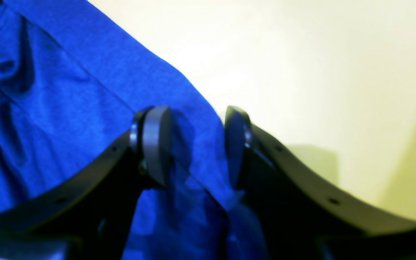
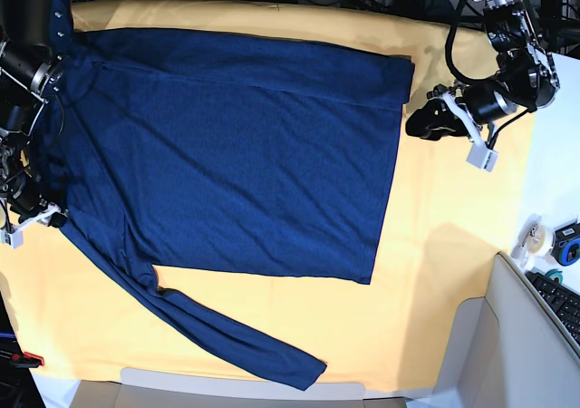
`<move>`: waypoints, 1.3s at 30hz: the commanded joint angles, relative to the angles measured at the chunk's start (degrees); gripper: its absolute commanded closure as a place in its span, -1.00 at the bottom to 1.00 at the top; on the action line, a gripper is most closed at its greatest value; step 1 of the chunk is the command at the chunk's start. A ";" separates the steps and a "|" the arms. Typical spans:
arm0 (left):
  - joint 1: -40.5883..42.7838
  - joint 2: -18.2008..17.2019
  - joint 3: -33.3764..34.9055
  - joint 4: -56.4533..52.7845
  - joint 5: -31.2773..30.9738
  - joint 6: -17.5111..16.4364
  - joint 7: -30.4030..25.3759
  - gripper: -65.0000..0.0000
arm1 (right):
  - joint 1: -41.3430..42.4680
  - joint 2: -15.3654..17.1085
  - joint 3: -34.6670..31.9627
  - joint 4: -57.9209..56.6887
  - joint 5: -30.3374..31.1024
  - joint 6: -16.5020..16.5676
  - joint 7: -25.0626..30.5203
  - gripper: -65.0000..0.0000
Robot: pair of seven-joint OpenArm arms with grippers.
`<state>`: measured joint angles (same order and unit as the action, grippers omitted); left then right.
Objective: Fold the T-shirt properly
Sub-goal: 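Move both grippers along the shirt's sides toward the hem corners, then close both grippers on the shirt's hem edge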
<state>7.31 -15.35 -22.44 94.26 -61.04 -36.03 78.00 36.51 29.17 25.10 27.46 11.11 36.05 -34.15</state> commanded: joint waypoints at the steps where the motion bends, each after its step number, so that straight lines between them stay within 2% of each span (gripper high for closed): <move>1: -0.59 -0.95 -0.20 0.91 -1.25 -0.23 -0.68 0.42 | 1.60 0.50 0.00 0.71 0.45 1.62 0.35 0.30; 3: -0.59 -0.95 -0.20 0.91 -1.25 -0.23 -0.68 0.42 | 1.60 -0.11 0.00 0.71 0.45 3.90 0.26 0.30; 10: -0.76 -1.04 -0.29 0.91 -1.25 -0.23 -0.77 0.42 | 1.42 -0.38 -0.09 0.71 0.45 3.95 0.26 0.33; 12: -1.03 -1.13 -0.55 0.91 -1.25 -0.23 -0.77 0.42 | 1.33 -0.38 -0.09 0.71 0.45 3.95 0.17 0.53; 14: -1.29 -1.13 -0.55 0.82 -1.16 -0.14 -0.94 0.42 | 1.25 -0.46 -0.18 0.71 0.45 3.95 0.17 0.90; 15: -2.34 -1.13 -0.55 0.47 -1.16 -0.14 -0.94 0.42 | 1.16 -0.46 -0.27 0.71 0.45 3.95 0.17 1.00; 16: -3.75 -1.22 -0.29 -0.24 -1.16 -0.14 -0.94 0.42 | 1.16 -0.46 -0.36 0.71 0.36 3.95 0.17 1.00; 19: -7.88 -1.22 -0.20 -6.30 -1.16 -0.14 -0.77 0.42 | 1.16 -1.26 -2.20 0.71 0.36 3.95 0.17 1.00; 25: -22.12 -1.39 -0.20 -27.40 -1.16 -0.14 -1.73 0.42 | 0.46 -2.22 -3.17 0.89 0.36 3.95 0.44 1.00; 28: -29.51 -1.39 0.33 -36.54 2.88 -0.14 -4.90 0.42 | 0.37 -2.75 -3.17 1.06 0.36 3.95 0.53 1.00; 33: -38.65 -1.04 6.39 -49.73 10.35 -0.14 -13.86 0.42 | 0.28 -3.45 -3.08 0.98 0.45 3.95 0.53 1.00; 39: -43.84 -0.95 17.03 -60.90 11.32 -0.14 -26.08 0.42 | -0.25 -3.63 -3.08 1.06 0.45 3.95 0.53 1.00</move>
<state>-34.17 -15.62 -5.39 32.49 -48.45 -35.57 52.95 35.62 25.39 22.20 28.27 12.36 39.27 -31.92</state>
